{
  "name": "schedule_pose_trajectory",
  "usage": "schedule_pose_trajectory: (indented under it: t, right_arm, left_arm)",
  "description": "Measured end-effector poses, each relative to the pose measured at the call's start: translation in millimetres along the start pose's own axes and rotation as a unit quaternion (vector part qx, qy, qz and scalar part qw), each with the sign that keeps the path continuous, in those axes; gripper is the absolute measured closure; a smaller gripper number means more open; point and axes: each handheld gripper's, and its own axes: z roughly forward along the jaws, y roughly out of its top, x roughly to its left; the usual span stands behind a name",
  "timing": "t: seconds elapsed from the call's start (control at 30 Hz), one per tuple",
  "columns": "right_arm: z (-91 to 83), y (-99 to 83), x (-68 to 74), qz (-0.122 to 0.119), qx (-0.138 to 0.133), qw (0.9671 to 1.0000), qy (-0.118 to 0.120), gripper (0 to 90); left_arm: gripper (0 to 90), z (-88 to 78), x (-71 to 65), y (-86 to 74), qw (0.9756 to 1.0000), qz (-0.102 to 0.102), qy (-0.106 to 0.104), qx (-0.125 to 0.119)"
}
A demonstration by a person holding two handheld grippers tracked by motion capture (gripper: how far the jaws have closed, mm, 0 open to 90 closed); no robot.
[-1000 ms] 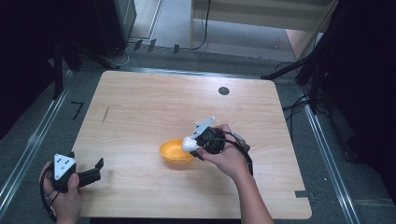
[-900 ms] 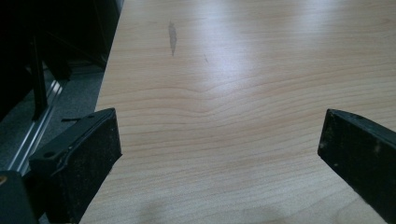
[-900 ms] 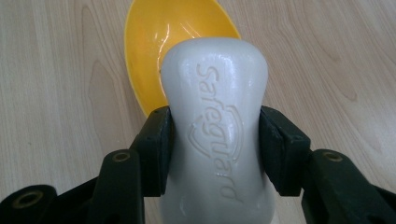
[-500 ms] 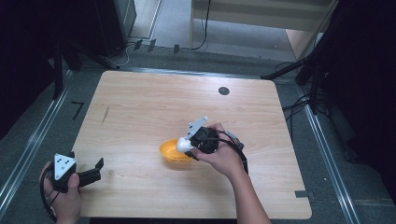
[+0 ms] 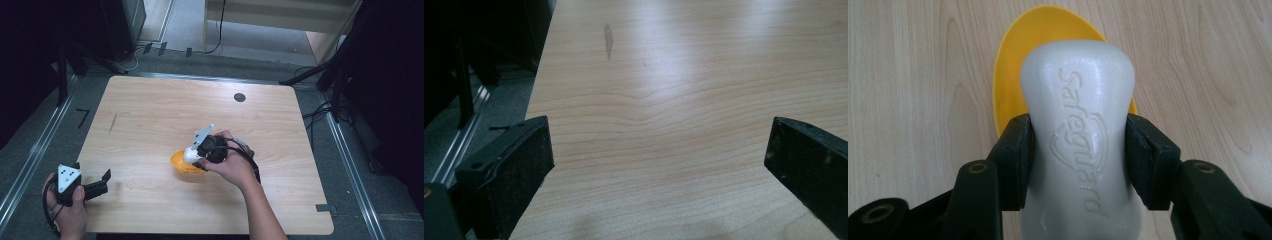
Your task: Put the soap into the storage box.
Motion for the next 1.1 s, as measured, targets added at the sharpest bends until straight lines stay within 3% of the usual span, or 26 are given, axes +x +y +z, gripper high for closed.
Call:
schedule_pose_trajectory:
  t: [0.53,1.1]
  right_arm:
    - [11.3,15.4,0.9,-0.019,0.011,0.9997,0.012,50.2]
    - [24.0,15.1,-1.1,-0.032,0.031,0.9988,0.018,50.2]
  left_arm:
    - [0.0,-0.2,0.4,-0.1,1.0000,-0.001,0.000,-0.001]
    - [0.0,-0.2,0.2,-0.1,1.0000,-0.001,0.000,0.000]
